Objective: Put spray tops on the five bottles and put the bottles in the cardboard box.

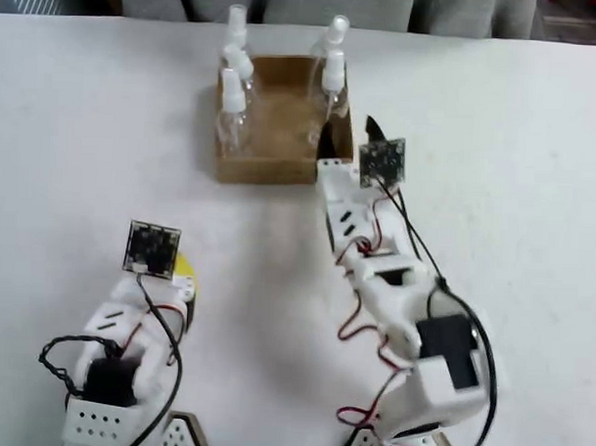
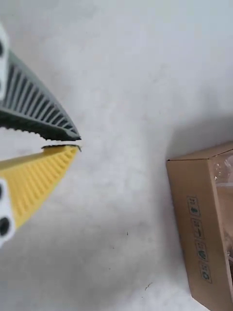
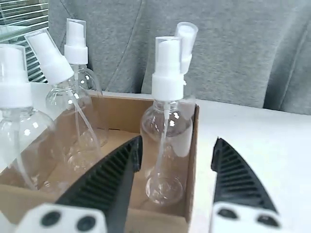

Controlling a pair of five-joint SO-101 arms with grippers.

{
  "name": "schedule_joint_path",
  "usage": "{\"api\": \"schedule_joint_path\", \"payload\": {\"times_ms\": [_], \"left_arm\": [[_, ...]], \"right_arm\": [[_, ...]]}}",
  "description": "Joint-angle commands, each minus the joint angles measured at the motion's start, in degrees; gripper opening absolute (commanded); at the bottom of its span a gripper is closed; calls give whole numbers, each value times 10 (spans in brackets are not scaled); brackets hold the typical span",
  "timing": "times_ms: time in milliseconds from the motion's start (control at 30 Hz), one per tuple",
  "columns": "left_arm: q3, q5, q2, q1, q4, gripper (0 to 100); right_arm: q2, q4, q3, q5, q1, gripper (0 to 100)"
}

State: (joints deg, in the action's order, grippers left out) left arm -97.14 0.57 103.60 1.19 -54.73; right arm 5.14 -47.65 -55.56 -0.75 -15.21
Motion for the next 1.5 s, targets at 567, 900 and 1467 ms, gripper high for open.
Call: {"api": "schedule_joint_path", "payload": {"times_ms": [567,900,1467], "left_arm": [[2,4,8,-7,17,24],[2,4,8,-7,16,24],[2,4,8,-7,13,24]], "right_arm": [[-369,118,-250,2,156,15],[-583,281,-349,2,167,15],[-954,730,-416,5,129,15]]}}
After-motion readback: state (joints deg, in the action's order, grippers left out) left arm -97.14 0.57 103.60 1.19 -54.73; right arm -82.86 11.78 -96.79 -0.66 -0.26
